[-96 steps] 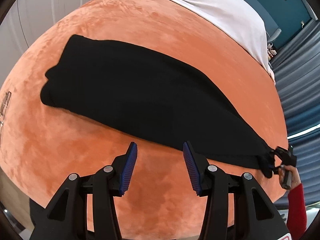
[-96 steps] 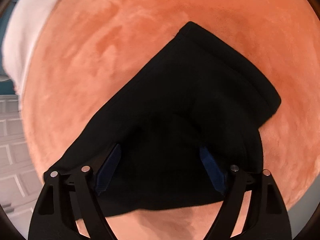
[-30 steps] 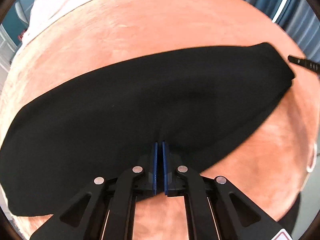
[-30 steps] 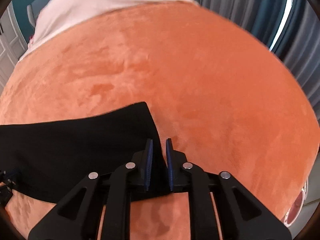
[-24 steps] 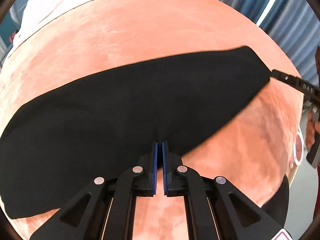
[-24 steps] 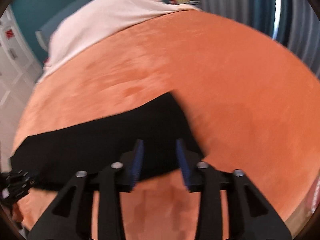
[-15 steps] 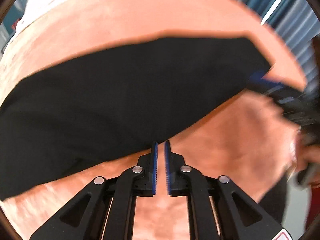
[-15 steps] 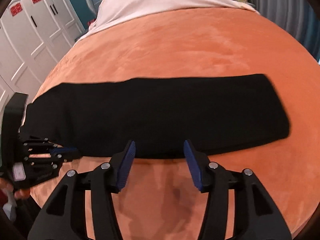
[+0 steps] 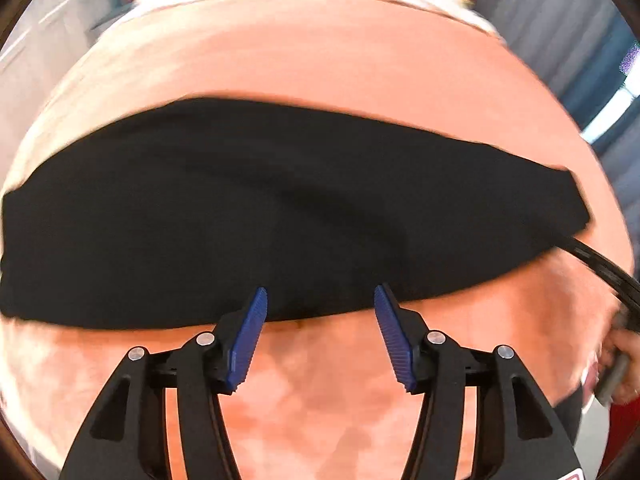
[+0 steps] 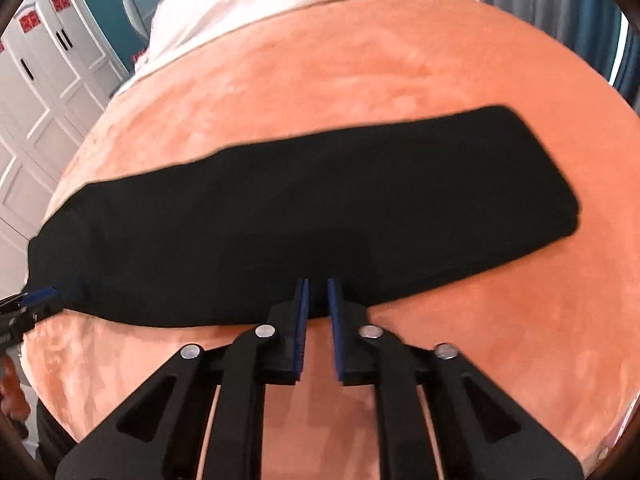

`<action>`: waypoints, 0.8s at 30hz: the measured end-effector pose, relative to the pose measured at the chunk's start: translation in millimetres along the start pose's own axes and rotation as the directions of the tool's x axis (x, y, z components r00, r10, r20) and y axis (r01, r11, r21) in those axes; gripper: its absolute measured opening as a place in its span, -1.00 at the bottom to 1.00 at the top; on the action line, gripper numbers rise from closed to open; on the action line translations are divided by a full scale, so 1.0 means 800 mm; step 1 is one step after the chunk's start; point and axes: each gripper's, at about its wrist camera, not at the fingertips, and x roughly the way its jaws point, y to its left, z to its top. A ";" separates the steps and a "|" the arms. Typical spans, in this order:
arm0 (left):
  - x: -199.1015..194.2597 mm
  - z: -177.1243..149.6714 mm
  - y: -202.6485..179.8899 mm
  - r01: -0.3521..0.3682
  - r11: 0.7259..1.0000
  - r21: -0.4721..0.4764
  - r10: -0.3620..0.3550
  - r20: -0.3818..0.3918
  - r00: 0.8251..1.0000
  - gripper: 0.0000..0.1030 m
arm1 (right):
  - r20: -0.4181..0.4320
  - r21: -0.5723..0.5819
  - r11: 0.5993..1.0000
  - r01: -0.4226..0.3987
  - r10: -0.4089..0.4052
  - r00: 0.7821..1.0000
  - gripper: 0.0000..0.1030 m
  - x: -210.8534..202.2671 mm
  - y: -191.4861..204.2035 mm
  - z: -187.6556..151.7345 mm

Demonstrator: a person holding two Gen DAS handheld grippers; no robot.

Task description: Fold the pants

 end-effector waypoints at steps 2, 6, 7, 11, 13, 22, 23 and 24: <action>0.034 -0.006 0.060 -0.127 0.991 -0.051 0.122 -0.090 0.988 -0.06 | 0.005 0.014 1.000 -0.025 0.025 1.000 -0.67 -0.008 0.003 -0.004; 0.016 -0.023 0.116 -0.029 0.983 -0.179 0.005 -0.135 0.991 -0.46 | -0.037 0.046 0.999 -0.005 0.006 0.999 -0.62 0.004 0.009 -0.016; -0.001 -0.019 0.119 -0.012 0.984 -0.178 -0.006 -0.100 0.995 -0.44 | -0.037 0.046 0.999 -0.010 0.012 0.999 -0.62 0.003 0.017 -0.015; -0.022 0.036 0.153 -0.019 0.962 -0.272 0.017 -0.009 1.000 0.07 | -0.027 -0.045 0.997 -0.060 0.059 0.998 -0.61 0.000 0.079 0.002; 0.000 0.049 0.170 -0.170 0.952 -0.256 0.164 -0.045 0.985 0.15 | -0.030 -0.082 0.992 -0.099 0.097 0.995 -0.43 0.009 0.118 0.019; -0.021 0.006 0.241 -0.185 0.939 -0.289 0.183 -0.034 0.983 -0.17 | -0.136 -0.383 0.885 -0.265 0.230 0.964 -0.16 0.077 0.342 0.071; -0.029 0.011 0.247 -0.213 0.933 -0.292 0.218 -0.014 0.976 -0.17 | -0.149 -0.403 0.869 -0.287 0.247 0.958 -0.24 0.089 0.362 0.079; -0.034 0.022 0.257 -0.284 0.914 -0.289 0.296 -0.003 0.955 -0.12 | -0.164 -0.432 0.845 -0.316 0.270 0.949 -0.25 0.106 0.397 0.088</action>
